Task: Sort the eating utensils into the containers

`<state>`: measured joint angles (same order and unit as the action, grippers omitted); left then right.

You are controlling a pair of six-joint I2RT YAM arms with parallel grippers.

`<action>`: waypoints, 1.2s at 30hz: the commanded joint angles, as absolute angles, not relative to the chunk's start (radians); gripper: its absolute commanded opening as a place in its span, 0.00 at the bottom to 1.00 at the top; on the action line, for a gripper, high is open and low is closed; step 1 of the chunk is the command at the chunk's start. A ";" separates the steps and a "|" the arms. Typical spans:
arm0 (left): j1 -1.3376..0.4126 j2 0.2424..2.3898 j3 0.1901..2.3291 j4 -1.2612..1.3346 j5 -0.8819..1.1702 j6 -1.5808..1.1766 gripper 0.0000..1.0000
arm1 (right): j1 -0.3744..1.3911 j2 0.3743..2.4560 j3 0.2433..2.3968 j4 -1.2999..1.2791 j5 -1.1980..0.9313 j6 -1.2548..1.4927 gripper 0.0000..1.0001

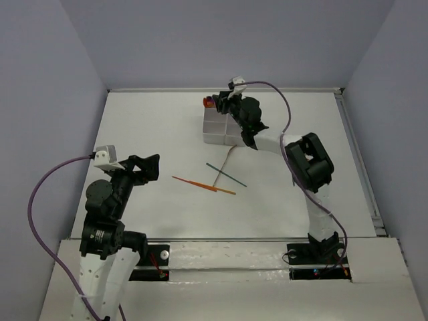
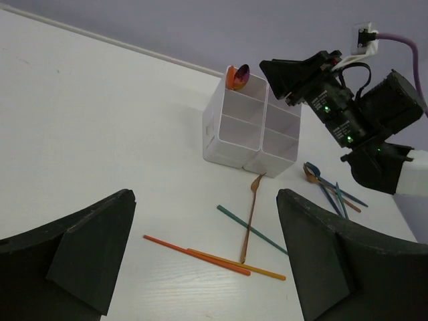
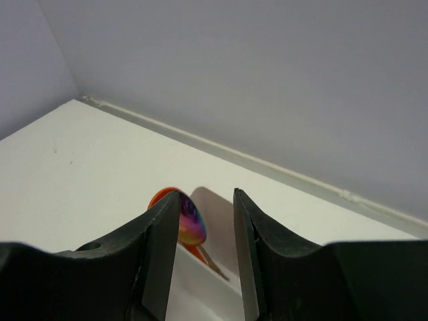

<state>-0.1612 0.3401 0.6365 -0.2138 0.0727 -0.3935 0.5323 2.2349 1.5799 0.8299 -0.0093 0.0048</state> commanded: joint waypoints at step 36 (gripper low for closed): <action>-0.153 0.282 0.629 -0.141 0.138 -0.385 0.99 | 0.683 1.888 1.163 0.035 0.215 0.600 0.56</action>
<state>-0.1486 0.3023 0.6346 -0.2054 0.1234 -0.3943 0.6628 1.8645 1.1057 0.0357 0.1688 0.5583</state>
